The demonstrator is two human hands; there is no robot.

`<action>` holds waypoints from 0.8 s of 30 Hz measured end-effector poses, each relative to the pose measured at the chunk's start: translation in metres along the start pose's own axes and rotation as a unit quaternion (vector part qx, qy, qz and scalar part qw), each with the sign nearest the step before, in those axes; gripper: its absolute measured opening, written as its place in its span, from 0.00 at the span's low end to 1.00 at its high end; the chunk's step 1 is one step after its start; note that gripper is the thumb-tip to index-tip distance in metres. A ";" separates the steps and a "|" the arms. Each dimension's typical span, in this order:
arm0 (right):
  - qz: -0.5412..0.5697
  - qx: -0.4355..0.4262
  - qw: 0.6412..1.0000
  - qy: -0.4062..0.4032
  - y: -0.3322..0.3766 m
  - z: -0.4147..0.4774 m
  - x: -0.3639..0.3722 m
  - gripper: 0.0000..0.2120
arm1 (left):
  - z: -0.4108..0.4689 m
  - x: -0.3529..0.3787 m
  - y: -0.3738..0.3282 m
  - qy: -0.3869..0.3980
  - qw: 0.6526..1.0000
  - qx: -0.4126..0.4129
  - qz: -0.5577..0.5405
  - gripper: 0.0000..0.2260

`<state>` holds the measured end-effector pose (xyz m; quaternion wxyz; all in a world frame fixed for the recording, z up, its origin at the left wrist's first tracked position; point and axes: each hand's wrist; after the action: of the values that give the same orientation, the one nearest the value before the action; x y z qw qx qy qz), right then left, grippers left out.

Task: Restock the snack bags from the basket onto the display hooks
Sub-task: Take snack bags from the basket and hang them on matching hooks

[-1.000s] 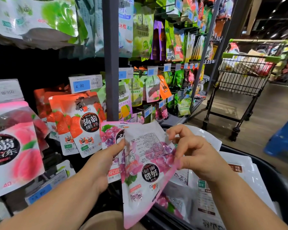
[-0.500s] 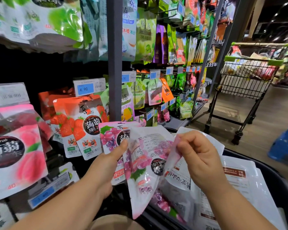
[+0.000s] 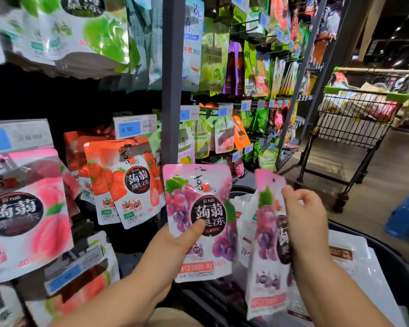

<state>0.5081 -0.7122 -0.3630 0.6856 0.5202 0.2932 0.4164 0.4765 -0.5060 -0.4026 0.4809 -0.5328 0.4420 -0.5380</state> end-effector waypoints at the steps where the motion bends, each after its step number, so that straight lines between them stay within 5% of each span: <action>1: -0.018 0.014 1.000 -0.006 -0.006 0.002 0.004 0.16 | -0.002 0.002 0.000 0.008 1.000 0.002 0.012 0.15; 8: -0.055 0.093 0.994 -0.027 -0.036 -0.003 0.035 0.04 | -0.004 0.004 0.011 0.035 0.995 -0.002 0.094 0.06; 13: -0.069 0.084 0.992 -0.071 -0.040 -0.007 0.044 0.03 | -0.006 0.005 0.009 0.004 0.994 0.014 0.107 0.20; 17: -0.062 0.078 0.991 -0.093 -0.041 -0.009 0.044 0.02 | 0.000 0.006 0.015 0.064 0.981 0.031 0.181 0.32; 24: -0.050 0.070 0.992 -0.096 -0.045 -0.011 0.043 0.03 | 0.001 0.012 0.018 0.044 0.976 0.043 0.208 0.10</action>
<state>0.5310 -0.6744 -0.4080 0.6929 0.5889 0.2799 0.3079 0.4790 -0.5204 -0.4186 0.5849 -0.3834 0.5406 -0.4676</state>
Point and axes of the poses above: each hand's wrist, its own z-axis towards the middle knuckle, its own x-axis out of the palm, y = z × x
